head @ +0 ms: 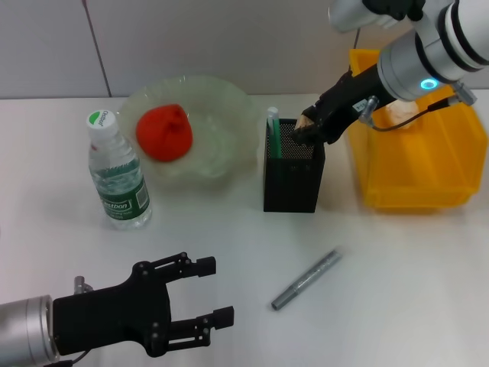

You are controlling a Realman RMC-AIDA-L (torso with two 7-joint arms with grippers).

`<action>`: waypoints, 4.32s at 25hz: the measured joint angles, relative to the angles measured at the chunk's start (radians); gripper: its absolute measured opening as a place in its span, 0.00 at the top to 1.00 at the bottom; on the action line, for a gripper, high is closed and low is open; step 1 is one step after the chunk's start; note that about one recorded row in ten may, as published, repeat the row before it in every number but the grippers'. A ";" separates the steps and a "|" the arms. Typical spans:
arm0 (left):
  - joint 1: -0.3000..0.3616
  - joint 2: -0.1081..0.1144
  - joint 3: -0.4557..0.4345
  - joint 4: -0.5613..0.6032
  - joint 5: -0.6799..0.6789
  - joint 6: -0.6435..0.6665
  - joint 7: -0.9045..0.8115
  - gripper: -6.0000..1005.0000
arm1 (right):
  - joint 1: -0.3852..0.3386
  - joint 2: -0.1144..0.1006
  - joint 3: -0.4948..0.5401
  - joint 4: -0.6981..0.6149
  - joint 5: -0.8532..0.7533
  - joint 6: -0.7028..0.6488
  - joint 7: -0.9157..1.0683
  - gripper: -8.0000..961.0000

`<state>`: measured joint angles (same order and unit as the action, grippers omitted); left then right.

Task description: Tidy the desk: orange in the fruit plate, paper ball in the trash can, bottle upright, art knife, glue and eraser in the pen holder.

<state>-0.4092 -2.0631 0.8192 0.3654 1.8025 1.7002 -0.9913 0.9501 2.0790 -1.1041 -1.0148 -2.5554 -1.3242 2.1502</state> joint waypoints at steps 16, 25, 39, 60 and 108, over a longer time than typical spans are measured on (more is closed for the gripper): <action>-0.001 0.001 0.000 0.000 0.000 0.003 0.002 0.26 | -0.029 0.003 0.008 -0.021 0.073 0.068 0.009 0.28; -0.002 0.000 0.000 0.000 -0.004 0.005 -0.003 0.26 | -0.178 -0.001 0.052 -0.202 0.396 -0.041 -0.140 0.23; -0.003 -0.003 -0.002 -0.001 -0.006 0.011 0.001 0.26 | -0.186 -0.074 0.201 -0.055 0.303 -0.433 -0.456 0.23; -0.006 -0.004 -0.042 -0.003 -0.007 -0.004 0.003 0.26 | -0.060 -0.004 -0.170 0.002 -0.029 -0.293 -0.592 0.24; 0.007 -0.002 -0.049 -0.002 -0.034 -0.036 0.001 0.27 | 0.038 0.009 -0.493 0.194 -0.066 -0.040 -0.711 0.50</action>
<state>-0.4023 -2.0650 0.7701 0.3635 1.7682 1.6642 -0.9901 0.9882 2.0875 -1.5970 -0.8207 -2.6213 -1.3637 1.4394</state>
